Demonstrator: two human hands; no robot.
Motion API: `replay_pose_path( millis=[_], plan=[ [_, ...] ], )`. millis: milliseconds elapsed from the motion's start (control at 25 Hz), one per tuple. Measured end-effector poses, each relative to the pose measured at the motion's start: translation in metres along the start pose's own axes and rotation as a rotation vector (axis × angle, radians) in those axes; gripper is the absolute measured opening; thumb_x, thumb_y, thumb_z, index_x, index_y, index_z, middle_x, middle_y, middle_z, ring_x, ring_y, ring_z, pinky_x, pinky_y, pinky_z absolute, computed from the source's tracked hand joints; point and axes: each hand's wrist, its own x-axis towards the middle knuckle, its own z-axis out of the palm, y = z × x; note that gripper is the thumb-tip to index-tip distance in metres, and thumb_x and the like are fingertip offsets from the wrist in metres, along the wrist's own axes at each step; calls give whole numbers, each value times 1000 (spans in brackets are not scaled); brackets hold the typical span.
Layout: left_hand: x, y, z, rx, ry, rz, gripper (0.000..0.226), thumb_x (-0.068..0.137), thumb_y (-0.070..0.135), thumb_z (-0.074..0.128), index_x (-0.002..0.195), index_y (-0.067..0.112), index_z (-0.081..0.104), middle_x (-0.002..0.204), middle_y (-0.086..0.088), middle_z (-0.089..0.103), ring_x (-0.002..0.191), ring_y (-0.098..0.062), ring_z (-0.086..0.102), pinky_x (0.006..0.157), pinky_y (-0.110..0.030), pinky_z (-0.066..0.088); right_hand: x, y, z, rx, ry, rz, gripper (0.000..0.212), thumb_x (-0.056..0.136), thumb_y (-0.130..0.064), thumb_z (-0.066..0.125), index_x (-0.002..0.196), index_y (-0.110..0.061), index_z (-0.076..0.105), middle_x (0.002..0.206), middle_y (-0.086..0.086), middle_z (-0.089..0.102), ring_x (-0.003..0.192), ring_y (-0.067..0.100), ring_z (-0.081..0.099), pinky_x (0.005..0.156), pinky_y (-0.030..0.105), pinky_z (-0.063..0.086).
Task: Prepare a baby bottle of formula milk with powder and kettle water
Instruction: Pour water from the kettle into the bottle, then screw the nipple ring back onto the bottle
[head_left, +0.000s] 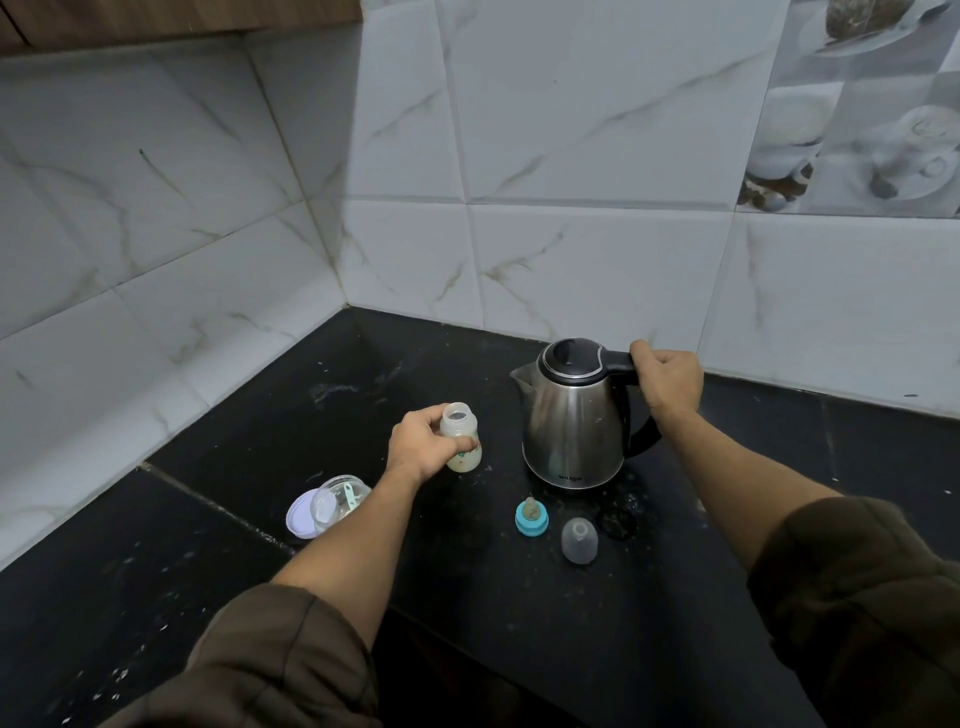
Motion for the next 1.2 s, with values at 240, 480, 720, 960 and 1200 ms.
replay_pose_path(
  millis=[240, 480, 720, 960, 1200],
  plan=[
    [-10, -2, -3, 13, 27, 1, 59, 67, 24, 94, 122, 32, 75, 107, 10, 77, 106, -13, 69, 102, -41, 54, -14, -33, 2, -150, 181, -218, 29, 86, -44, 54, 95, -20, 68, 93, -2, 63, 92, 23, 58, 80, 39, 47],
    [-29, -17, -12, 45, 59, -12, 54, 65, 29, 94, 115, 35, 75, 97, 12, 76, 100, -13, 70, 92, -32, 54, -63, -105, 52, -236, 46, -685, 40, 92, -26, 63, 129, -11, 62, 113, 10, 63, 102, 28, 61, 79, 40, 49],
    [-42, -35, -19, 91, 53, -59, 56, 63, 33, 93, 116, 30, 74, 102, 8, 76, 101, -16, 69, 88, -33, 54, -105, -111, 97, -654, -469, -607, 27, 90, -33, 62, 115, -22, 64, 103, 1, 71, 104, 30, 66, 76, 35, 44],
    [-46, -47, -9, 104, 16, -68, 56, 64, 33, 93, 115, 29, 74, 103, 4, 76, 103, -19, 68, 93, -38, 56, -125, -65, 104, -1211, -849, -530, 28, 86, -39, 76, 109, -25, 69, 117, 4, 68, 107, 27, 66, 77, 36, 50],
    [-44, -56, 1, 86, -20, -64, 57, 62, 36, 93, 115, 30, 72, 104, 6, 75, 103, -19, 69, 95, -40, 56, -129, -33, 104, -1432, -929, -441, 63, 77, -44, 87, 133, -23, 66, 121, 6, 64, 103, 28, 64, 77, 38, 54]
  ],
)
